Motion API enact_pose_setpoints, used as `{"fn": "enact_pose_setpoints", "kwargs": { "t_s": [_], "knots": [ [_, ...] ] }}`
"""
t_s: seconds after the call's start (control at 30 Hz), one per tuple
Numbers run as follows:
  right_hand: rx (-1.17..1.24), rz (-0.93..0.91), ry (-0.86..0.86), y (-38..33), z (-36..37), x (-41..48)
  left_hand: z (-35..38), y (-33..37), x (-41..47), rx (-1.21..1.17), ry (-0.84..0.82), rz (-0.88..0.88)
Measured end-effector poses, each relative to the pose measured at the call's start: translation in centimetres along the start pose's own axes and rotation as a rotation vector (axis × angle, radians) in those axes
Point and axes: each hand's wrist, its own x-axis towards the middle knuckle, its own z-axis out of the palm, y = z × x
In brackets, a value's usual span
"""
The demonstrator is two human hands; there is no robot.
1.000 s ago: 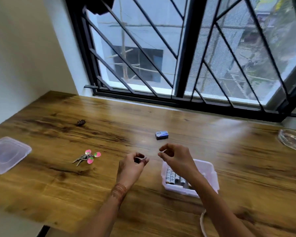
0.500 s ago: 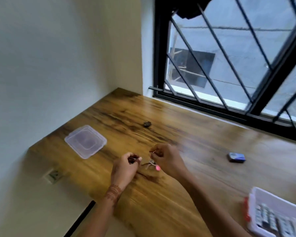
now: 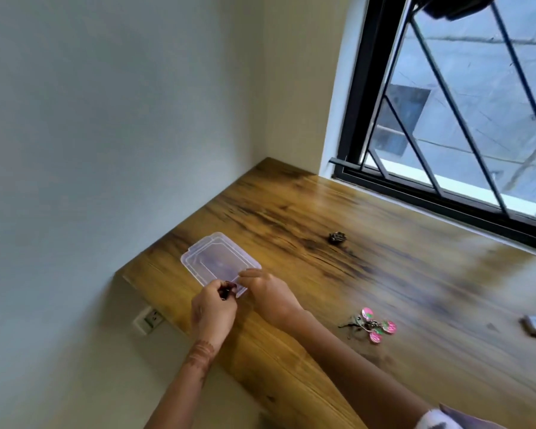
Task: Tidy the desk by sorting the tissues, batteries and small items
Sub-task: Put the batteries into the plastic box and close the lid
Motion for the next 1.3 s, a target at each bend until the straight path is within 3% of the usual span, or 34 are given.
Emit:
{"fn": "enact_pose_setpoints", "kwargs": {
  "t_s": [0.37,0.6,0.77,0.93,1.17,1.3],
  "knots": [
    [-0.125,-0.101,0.209,1.7,1.2,-0.7,-0.9,-0.4,2.0,-0.075,0.078,-0.004],
    [0.029,0.182,0.638,4.0,-2.1,-3.9,-0.8,2.7,1.3,-0.174,0.286,0.207],
    [0.546,0.519,0.747,6.5,-5.9,-8.0,1.8,5.4,0.2,-0.225,0.149,0.289],
    [0.850,0.652,0.835,8.2,-9.5,-13.8,6.3,8.5,-3.0,-0.230,-0.035,0.345],
    [0.847,0.805,1.014,11.9,-13.6,-24.5,12.3,13.0,-10.6,-0.225,-0.204,0.482],
    [0.672,0.895,1.111,13.8,-15.8,-31.1,15.7,15.0,-15.8,-0.249,-0.308,0.509]
  ]
}}
